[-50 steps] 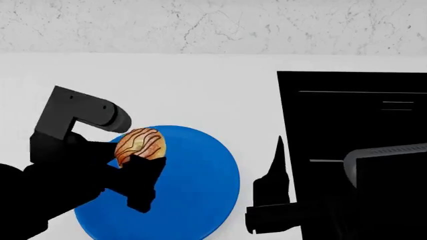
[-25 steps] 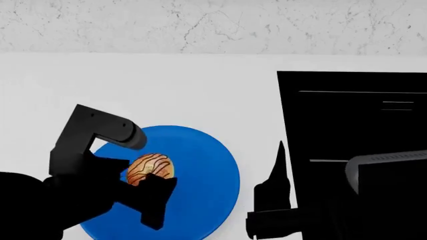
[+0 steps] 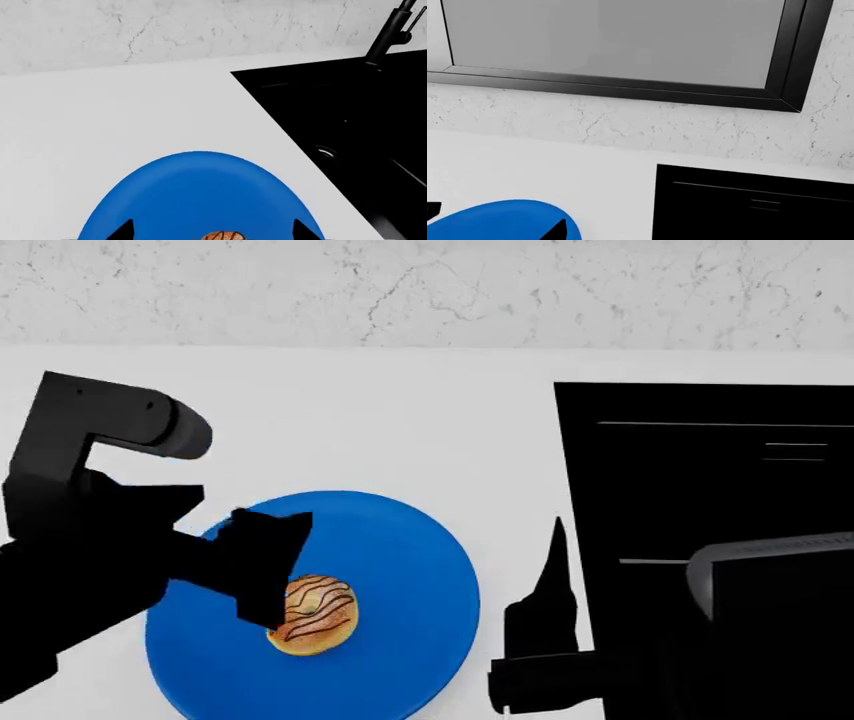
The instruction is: Place the pastries on the plates.
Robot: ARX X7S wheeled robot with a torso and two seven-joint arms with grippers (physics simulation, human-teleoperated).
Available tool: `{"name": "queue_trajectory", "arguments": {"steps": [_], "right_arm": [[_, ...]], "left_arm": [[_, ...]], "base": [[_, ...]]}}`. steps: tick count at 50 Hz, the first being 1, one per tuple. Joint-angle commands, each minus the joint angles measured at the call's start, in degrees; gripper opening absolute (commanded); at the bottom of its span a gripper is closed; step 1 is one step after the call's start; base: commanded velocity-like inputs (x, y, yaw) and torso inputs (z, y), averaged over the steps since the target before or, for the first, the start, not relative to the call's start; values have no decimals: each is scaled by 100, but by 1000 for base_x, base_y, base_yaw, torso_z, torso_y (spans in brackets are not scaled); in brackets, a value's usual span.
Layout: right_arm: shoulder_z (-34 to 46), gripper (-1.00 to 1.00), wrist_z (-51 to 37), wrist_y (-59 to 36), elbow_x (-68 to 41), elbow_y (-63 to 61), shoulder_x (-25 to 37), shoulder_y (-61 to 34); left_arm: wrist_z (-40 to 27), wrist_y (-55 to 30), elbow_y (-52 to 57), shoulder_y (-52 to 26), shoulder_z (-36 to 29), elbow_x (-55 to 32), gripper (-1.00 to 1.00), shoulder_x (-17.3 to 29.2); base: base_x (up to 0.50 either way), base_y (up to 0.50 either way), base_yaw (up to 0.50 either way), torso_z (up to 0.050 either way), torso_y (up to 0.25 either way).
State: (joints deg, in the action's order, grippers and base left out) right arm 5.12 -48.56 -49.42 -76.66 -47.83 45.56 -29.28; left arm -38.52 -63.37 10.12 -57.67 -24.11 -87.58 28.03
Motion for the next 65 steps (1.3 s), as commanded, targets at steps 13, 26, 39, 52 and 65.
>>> {"name": "queue_trajectory", "arguments": {"steps": [13, 26, 39, 52, 65], "right_arm": [[188, 100, 625, 147, 530, 340, -67, -195], [244, 100, 791, 755, 1851, 551, -163, 804], [330, 100, 615, 691, 1840, 500, -250, 771], [395, 100, 726, 678, 1920, 602, -176, 694], [60, 100, 509, 822, 1826, 628, -103, 891]], "left_arm": [[-1295, 1137, 2496, 2445, 1664, 649, 100, 1212], [-856, 1977, 2629, 3989, 1777, 2072, 100, 1156], [-791, 2026, 2700, 4073, 1709, 2375, 100, 1268], [-821, 2009, 2617, 3908, 1505, 2614, 100, 1141], [-1130, 2153, 2446, 4056, 1931, 2328, 100, 1135]], "base": [[0, 0, 0, 0, 0], [0, 0, 0, 0, 0], [0, 0, 0, 0, 0], [0, 0, 0, 0, 0], [0, 0, 0, 0, 0]]}}
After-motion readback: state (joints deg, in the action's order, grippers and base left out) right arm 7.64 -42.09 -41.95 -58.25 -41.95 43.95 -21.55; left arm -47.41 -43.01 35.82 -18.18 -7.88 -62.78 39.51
